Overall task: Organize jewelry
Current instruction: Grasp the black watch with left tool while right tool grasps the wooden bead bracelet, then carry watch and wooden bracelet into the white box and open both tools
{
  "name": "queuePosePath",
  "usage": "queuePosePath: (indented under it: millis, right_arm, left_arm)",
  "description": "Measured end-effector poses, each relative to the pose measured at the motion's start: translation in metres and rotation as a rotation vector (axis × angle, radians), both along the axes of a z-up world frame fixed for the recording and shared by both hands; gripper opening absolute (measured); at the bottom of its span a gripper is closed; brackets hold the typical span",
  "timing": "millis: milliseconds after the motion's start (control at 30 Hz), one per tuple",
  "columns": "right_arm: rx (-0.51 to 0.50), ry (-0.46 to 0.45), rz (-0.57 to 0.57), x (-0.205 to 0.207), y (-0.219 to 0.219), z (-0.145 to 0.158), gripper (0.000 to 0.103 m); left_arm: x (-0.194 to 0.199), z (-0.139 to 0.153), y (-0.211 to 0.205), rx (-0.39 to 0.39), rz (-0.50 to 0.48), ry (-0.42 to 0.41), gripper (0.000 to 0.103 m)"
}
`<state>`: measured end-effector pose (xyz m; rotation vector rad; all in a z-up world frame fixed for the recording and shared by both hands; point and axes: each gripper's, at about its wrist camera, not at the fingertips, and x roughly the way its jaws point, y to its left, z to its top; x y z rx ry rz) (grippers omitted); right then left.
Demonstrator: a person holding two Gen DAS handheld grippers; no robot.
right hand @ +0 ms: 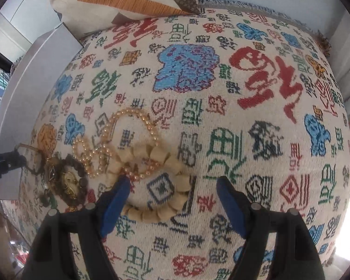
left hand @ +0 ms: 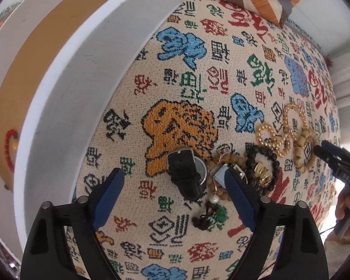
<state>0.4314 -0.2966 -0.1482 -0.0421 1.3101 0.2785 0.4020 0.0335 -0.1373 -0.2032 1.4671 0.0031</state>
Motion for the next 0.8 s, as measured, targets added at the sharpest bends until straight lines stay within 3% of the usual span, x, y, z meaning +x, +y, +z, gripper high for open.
queuePosePath:
  millis: [67, 100, 167, 200, 233, 300, 500, 800]
  right_arm:
    - [-0.033, 0.012, 0.034, 0.005, 0.009, -0.008, 0.058]
    - [-0.051, 0.017, 0.044, 0.005, 0.012, -0.012, 0.043]
    - [-0.123, -0.011, 0.062, 0.002, 0.019, -0.015, 0.027]
    - [-0.145, -0.024, 0.073, 0.001, 0.022, -0.015, 0.014]
    - [-0.137, -0.027, 0.071, -0.001, 0.022, -0.013, 0.014]
    - [-0.103, -0.03, 0.048, -0.004, 0.019, -0.008, 0.014]
    - [-0.061, -0.094, 0.058, -0.024, 0.017, 0.028, 0.014]
    - [-0.057, -0.211, 0.121, -0.055, 0.033, 0.103, 0.014]
  left_arm:
    - [0.002, -0.004, -0.002, 0.005, -0.011, 0.011, 0.075]
    - [0.002, -0.005, -0.003, 0.006, -0.018, 0.012, 0.068]
    - [0.002, -0.007, -0.004, 0.015, -0.035, 0.009, 0.052]
    - [0.002, -0.007, -0.004, 0.011, -0.038, 0.01, 0.039]
    - [0.002, -0.008, -0.002, -0.013, -0.034, 0.012, 0.024]
    - [0.002, -0.007, 0.001, -0.041, -0.024, 0.014, 0.016]
    - [-0.011, 0.016, 0.006, -0.031, -0.042, -0.022, 0.016]
    - [-0.04, 0.075, 0.003, -0.037, -0.08, -0.116, 0.016]
